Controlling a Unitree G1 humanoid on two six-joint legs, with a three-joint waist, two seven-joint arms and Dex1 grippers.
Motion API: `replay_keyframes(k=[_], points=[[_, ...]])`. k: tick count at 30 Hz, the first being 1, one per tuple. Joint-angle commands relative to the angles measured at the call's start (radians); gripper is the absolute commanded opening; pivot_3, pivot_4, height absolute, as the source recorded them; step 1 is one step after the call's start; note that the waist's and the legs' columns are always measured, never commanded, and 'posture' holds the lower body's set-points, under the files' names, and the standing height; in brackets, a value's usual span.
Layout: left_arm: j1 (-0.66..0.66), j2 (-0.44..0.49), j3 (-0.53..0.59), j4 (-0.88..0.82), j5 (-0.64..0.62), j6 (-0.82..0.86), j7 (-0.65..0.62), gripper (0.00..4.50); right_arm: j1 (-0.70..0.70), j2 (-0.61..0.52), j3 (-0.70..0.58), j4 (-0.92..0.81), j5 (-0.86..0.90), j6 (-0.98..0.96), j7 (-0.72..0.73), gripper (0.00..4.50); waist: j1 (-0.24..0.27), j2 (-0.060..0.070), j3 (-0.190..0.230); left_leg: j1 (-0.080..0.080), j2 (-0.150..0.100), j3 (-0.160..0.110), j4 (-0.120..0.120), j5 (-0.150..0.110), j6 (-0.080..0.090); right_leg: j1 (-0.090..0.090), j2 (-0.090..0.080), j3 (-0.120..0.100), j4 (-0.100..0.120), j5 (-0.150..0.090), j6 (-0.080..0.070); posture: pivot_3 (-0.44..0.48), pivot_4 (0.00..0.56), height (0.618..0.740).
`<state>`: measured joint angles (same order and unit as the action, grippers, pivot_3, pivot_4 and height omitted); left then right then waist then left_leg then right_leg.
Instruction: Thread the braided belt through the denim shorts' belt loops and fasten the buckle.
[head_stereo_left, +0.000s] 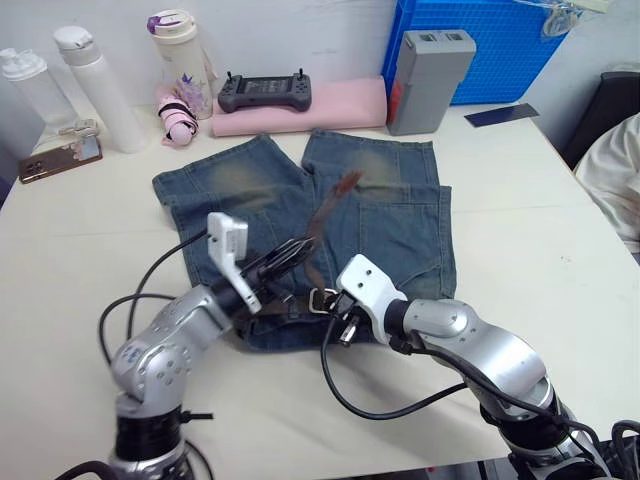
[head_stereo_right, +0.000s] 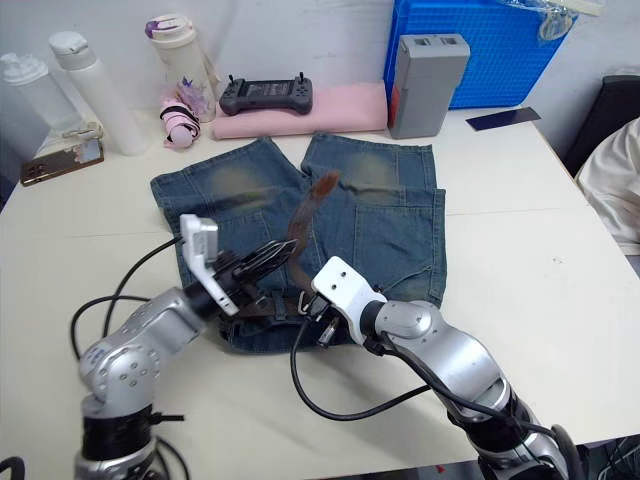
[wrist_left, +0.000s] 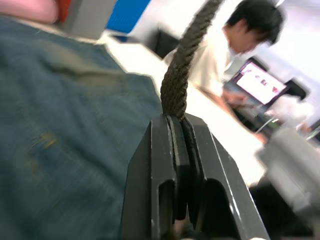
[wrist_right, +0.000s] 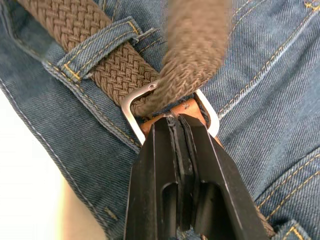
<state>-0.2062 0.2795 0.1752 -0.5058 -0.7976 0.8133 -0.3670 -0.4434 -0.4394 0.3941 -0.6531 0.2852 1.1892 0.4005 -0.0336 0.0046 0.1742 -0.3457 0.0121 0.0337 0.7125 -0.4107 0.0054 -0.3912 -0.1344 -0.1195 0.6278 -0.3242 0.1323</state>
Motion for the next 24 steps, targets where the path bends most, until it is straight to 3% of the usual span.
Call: replay_keyframes(k=[1,4,14,24], points=[[0.115,0.052,0.025,-0.059,0.033,-0.069,-0.043,0.00,0.017,-0.047,0.038,0.059,-0.020,-0.015,0.017,0.01,0.003,-0.001,-0.001,0.001,0.000,0.001,0.000,0.000,0.000,0.001,0.000,0.000,0.000,0.000,0.000,0.000,0.150,0.740],[0.189,0.068,0.034,-0.051,0.052,-0.110,-0.050,0.00,0.013,-0.047,0.013,0.052,-0.006,-0.044,0.033,0.01,0.008,-0.002,-0.002,0.003,0.000,0.001,-0.002,0.000,0.000,0.003,0.000,0.002,-0.002,0.000,0.000,0.000,0.150,0.740],[0.245,0.049,0.006,-0.017,0.101,-0.182,-0.039,0.00,0.004,-0.028,-0.263,-0.072,0.173,-0.033,0.114,0.01,0.006,-0.002,-0.002,0.003,0.000,0.002,-0.006,0.000,0.000,0.001,0.000,0.003,-0.002,0.000,0.000,0.000,0.150,0.740],[0.266,0.063,-0.005,-0.021,0.101,-0.194,-0.050,0.00,0.051,-0.049,-0.145,-0.035,0.130,-0.066,0.074,0.01,0.006,-0.002,-0.002,0.003,0.000,0.003,-0.007,0.000,0.000,0.000,0.000,0.004,-0.003,0.000,0.000,0.000,0.150,0.740]])
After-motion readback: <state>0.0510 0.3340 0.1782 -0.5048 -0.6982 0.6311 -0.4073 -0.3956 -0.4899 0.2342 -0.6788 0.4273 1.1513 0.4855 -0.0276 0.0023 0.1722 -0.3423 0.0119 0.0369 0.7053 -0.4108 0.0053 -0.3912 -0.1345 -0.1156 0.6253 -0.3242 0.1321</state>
